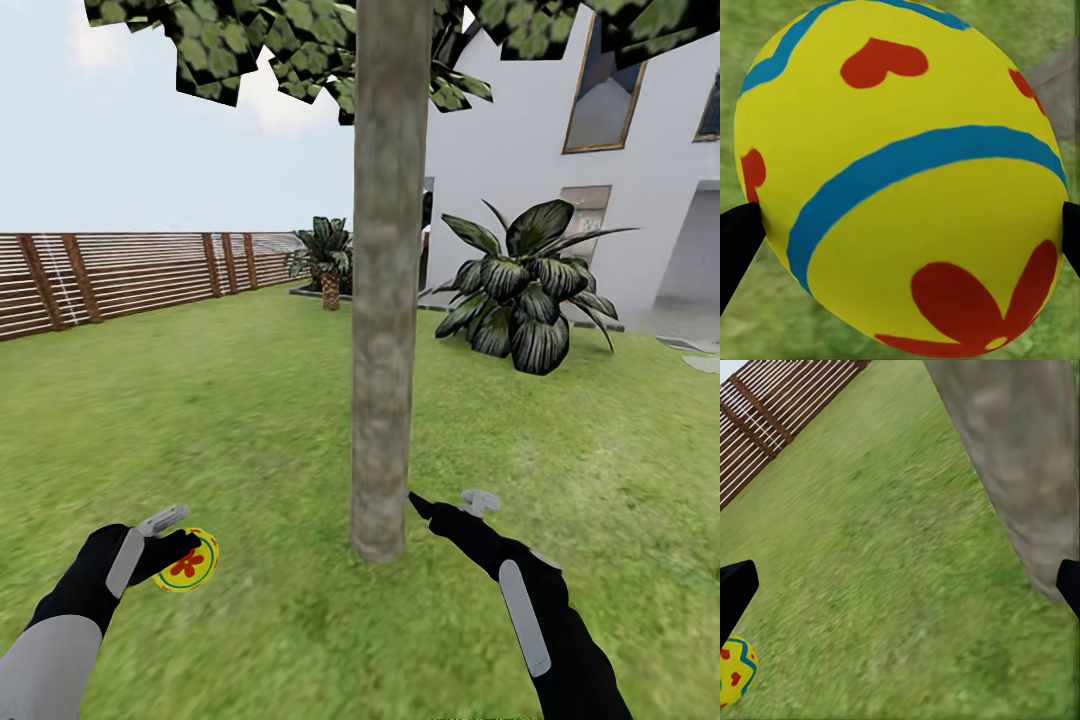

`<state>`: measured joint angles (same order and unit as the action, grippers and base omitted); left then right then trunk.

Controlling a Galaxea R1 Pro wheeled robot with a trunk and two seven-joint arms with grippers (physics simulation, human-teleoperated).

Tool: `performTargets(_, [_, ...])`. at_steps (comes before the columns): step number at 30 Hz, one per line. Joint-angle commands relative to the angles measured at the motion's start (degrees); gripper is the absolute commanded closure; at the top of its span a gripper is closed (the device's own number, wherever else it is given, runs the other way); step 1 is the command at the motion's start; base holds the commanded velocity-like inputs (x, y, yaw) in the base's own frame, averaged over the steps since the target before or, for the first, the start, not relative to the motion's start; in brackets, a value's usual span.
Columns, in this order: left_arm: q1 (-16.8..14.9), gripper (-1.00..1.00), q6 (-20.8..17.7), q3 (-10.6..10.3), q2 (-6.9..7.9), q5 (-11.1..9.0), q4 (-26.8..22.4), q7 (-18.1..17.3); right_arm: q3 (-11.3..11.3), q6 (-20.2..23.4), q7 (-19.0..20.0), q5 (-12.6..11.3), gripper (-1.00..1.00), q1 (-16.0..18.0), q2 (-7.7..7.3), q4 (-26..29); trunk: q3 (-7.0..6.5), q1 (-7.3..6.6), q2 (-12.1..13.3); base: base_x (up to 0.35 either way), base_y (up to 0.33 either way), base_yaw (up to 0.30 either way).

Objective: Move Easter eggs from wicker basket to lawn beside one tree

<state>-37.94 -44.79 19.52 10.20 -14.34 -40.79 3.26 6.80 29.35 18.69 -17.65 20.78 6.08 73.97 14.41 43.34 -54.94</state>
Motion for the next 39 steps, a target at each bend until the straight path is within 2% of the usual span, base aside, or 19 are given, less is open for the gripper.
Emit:
performTargets(1, [-0.03,1.00,-0.29,0.09,0.00,-0.60,-0.08,0.34,0.18,0.44,0.20,-0.28,-1.00,0.05,0.07,0.03,0.13,0.01,-0.06,0.033,0.003,-0.241])
performTargets(4, [-0.03,1.00,-0.22,0.17,0.00,-0.63,-0.08,0.34,0.22,0.33,0.22,-0.28,-1.00,0.08,0.04,0.03,0.21,0.01,-0.06,0.007,0.001,-0.259])
performTargets(18, [-0.03,1.00,0.12,0.08,0.00,-0.21,0.48,0.43,0.14,-0.16,0.36,-0.23,-1.00,0.07,-0.02,0.35,2.80,3.09,-5.67,0.000,0.000,-0.052])
performTargets(22, [-0.03,1.00,4.54,-0.03,-0.02,-0.19,2.07,0.50,0.09,0.07,0.45,-0.20,-1.00,0.09,-0.02,1.17,3.51,3.97,-7.28,0.000,0.000,0.000])
performTargets(25, [-0.07,1.00,6.24,-2.12,-0.03,-0.16,4.04,0.73,-0.49,1.92,0.39,-0.19,-1.00,0.06,-0.02,4.57,4.05,4.63,-8.48,0.000,0.000,0.000])
performTargets(28, [-0.10,1.00,8.33,-4.27,-0.20,-0.16,5.74,0.85,-3.93,6.35,0.37,-0.13,-1.00,0.03,-0.09,9.13,4.59,5.29,-9.68,0.000,0.000,0.000])
performTargets(31, [-0.11,1.00,10.25,-4.89,-0.40,-0.22,7.15,0.87,-6.22,9.86,0.41,-0.20,-1.00,-0.02,-0.10,11.62,5.13,5.94,-10.89,0.000,0.000,0.000])
performTargets(32, [-0.11,1.00,10.58,-4.94,-0.64,-0.23,7.35,0.87,-6.46,10.92,0.45,-0.23,-1.00,-0.03,-0.10,12.04,5.31,6.16,-11.29,0.000,0.000,0.000])
performTargets(35, [-0.11,1.00,13.41,-5.90,-2.75,-0.17,8.44,0.88,-6.85,12.87,1.06,-0.35,-1.00,-0.04,-0.10,12.79,5.85,6.82,-12.49,0.000,0.000,0.000])
performTargets(37, [-0.06,1.00,15.91,-7.81,-3.10,-0.15,10.15,0.94,-6.88,12.90,1.53,-0.36,-1.00,-0.04,-0.05,12.84,6.21,7.26,-13.29,0.000,0.000,0.000])
performTargets(39, [-0.04,1.00,17.17,-8.52,-3.20,-0.15,10.72,0.95,-6.89,12.77,1.65,-0.37,-1.00,-0.04,0.06,12.86,6.57,7.70,-14.10,0.000,0.000,0.000])
